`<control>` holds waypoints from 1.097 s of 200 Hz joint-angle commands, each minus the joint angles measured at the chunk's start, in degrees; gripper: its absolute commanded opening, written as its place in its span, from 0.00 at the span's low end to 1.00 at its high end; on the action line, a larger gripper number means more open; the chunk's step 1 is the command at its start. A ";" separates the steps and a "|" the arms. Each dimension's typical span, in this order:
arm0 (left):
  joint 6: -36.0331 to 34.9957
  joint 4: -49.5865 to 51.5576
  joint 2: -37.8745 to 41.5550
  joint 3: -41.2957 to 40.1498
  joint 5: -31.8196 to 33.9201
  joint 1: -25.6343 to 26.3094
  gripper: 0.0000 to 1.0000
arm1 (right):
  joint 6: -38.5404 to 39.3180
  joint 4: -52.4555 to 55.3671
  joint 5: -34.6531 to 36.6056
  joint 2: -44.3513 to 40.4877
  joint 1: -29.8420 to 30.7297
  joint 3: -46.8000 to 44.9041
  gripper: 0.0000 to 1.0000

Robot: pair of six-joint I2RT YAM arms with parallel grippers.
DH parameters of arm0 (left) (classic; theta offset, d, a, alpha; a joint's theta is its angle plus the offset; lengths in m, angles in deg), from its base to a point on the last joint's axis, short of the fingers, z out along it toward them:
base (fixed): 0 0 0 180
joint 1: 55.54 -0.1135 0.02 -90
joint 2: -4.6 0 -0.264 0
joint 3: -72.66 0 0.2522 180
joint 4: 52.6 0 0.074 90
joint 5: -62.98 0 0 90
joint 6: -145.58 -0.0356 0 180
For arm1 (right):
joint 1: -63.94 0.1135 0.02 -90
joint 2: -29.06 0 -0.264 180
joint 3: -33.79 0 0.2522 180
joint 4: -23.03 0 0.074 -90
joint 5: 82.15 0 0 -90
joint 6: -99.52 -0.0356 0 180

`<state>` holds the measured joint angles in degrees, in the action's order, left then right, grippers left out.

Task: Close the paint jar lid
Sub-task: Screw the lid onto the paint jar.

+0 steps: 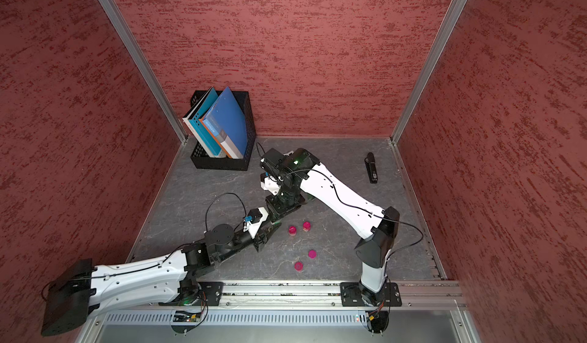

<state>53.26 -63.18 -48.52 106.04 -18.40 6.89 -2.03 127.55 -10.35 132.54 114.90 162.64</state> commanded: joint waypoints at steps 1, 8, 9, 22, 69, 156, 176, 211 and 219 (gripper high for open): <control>0.11 -0.30 0.82 1.49 -0.72 0.32 0.23 | 0.14 -1.54 -0.42 0.13 0.32 0.27 0.40; 0.09 -0.25 0.91 1.49 -0.71 0.39 0.23 | 0.12 -1.67 -0.42 0.10 0.37 0.15 0.40; 0.11 -0.30 0.91 1.49 -0.71 0.35 0.23 | 0.12 -1.70 -0.43 0.07 0.37 0.14 0.40; -0.02 -0.31 1.07 1.56 -0.63 0.36 0.23 | 0.04 -1.77 -0.52 0.14 0.37 0.08 0.40; -0.22 -0.06 1.23 1.74 -0.56 0.40 0.23 | 0.13 -2.34 -0.61 0.65 0.37 -0.21 0.39; -0.25 0.13 1.40 1.73 -0.28 0.58 0.23 | 0.04 -2.39 -0.18 1.09 0.37 -0.43 0.40; -0.23 0.17 1.45 1.74 -0.28 0.58 0.23 | 0.02 -2.25 0.38 0.99 0.37 -0.46 0.42; -0.24 0.25 1.37 1.74 -0.12 0.58 0.23 | -0.31 -2.30 0.62 0.73 0.37 -0.39 0.37; -0.26 0.24 1.38 1.70 -0.12 0.58 0.23 | -0.32 -2.15 0.70 0.72 0.37 -0.43 0.37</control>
<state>53.23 -62.42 -47.82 106.14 -18.38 7.22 -2.16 126.11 -10.00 133.18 114.90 162.44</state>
